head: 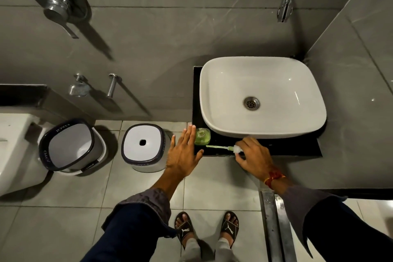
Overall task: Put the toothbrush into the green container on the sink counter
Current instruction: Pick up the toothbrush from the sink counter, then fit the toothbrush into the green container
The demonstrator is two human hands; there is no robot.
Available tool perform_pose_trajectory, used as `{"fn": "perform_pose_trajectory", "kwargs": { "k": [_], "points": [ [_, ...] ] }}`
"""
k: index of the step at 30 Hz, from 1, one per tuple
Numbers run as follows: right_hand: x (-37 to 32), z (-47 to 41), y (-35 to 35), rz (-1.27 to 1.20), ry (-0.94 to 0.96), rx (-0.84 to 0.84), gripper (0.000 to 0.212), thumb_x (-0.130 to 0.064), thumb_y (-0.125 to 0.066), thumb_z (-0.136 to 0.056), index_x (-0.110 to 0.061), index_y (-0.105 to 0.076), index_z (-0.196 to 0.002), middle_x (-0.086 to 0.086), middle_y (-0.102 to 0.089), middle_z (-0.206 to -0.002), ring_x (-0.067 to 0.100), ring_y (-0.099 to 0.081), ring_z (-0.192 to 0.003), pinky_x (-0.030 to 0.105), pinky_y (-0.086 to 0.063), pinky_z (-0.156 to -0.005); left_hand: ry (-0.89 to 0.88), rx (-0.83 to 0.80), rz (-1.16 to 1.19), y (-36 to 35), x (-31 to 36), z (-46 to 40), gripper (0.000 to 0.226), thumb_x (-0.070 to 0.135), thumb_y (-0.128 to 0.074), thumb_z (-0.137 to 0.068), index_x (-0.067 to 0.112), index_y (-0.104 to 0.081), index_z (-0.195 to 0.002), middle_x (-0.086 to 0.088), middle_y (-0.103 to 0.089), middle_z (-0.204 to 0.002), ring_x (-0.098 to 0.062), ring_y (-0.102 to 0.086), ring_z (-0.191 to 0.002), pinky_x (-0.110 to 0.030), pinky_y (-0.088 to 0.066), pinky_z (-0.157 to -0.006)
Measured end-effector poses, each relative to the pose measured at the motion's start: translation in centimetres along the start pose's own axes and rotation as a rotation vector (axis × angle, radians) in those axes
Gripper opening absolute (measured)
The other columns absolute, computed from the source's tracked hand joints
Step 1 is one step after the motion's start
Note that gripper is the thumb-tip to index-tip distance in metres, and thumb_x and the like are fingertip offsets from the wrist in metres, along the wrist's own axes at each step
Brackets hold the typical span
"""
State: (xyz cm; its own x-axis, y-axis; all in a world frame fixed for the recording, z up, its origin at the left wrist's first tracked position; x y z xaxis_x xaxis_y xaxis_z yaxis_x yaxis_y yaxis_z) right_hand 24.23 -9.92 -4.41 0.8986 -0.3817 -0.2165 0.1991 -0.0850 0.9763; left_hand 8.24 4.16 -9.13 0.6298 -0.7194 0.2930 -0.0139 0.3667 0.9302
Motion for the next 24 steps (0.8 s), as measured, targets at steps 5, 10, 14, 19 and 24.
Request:
{"fn": "perform_pose_trajectory", "kwargs": {
  "k": [5,10,14,19,24],
  "points": [
    [-2.2,-0.8,5.2,-0.128,0.086,0.169,0.020,-0.025,-0.066,-0.073,-0.016,-0.065,-0.091,-0.003,-0.063,-0.084,0.020,-0.054,-0.082,0.034,-0.051,-0.063,0.008,-0.002,0.026,0.4,0.3,0.0,0.079,0.055,-0.035,-0.103,0.019,0.004,-0.161,0.001,0.000,-0.170,-0.019,-0.003,-0.156,-0.050,-0.007,-0.125],
    [-3.1,-1.7,8.8,-0.276,0.104,0.206,0.023,-0.020,-0.071,-0.070,-0.019,-0.059,-0.090,-0.007,-0.054,-0.082,0.016,-0.047,-0.080,0.029,-0.046,-0.068,0.025,-0.003,0.038,0.2,0.5,0.1,0.079,0.052,-0.037,-0.103,0.018,0.004,-0.161,0.000,0.000,-0.170,-0.020,-0.007,-0.156,-0.050,-0.010,-0.124],
    [-3.9,-2.9,10.2,-0.427,0.059,0.218,0.029,-0.015,-0.076,-0.070,-0.022,-0.059,-0.091,-0.009,-0.052,-0.087,0.012,-0.048,-0.086,0.017,-0.039,-0.075,0.017,0.003,0.039,0.2,0.5,0.2,0.080,0.053,-0.036,-0.103,0.017,0.006,-0.161,-0.002,0.000,-0.171,-0.022,-0.007,-0.156,-0.050,-0.011,-0.125],
    [-6.1,-4.2,10.6,-0.482,0.055,0.208,0.028,-0.014,-0.078,-0.071,-0.018,-0.061,-0.093,-0.004,-0.057,-0.091,0.014,-0.053,-0.088,0.018,-0.043,-0.077,0.017,-0.010,0.045,0.2,0.6,0.3,0.079,0.052,-0.034,-0.104,0.017,0.006,-0.161,-0.003,0.001,-0.171,-0.023,-0.006,-0.156,-0.051,-0.009,-0.125],
    [-7.6,-5.4,9.4,-0.452,0.058,0.153,0.027,-0.014,-0.078,-0.073,-0.014,-0.063,-0.096,-0.001,-0.059,-0.094,0.017,-0.054,-0.091,0.026,-0.047,-0.080,0.029,-0.016,0.050,0.3,0.5,0.3,0.080,0.053,-0.037,-0.104,0.017,0.007,-0.161,-0.003,0.001,-0.171,-0.023,-0.004,-0.157,-0.050,-0.005,-0.125]
  ]
}}
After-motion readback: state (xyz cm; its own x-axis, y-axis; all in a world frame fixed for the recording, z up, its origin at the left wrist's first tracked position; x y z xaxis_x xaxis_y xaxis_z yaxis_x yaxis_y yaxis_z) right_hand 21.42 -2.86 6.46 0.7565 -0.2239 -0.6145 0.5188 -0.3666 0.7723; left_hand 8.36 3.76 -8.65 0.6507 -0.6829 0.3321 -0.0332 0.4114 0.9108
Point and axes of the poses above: each hand's wrist, its own z-axis away from the middle knuckle, its own y-axis out of the back of the hand, x = y × z, the point moved 10 cm from there along -z, towards the middle knuckle
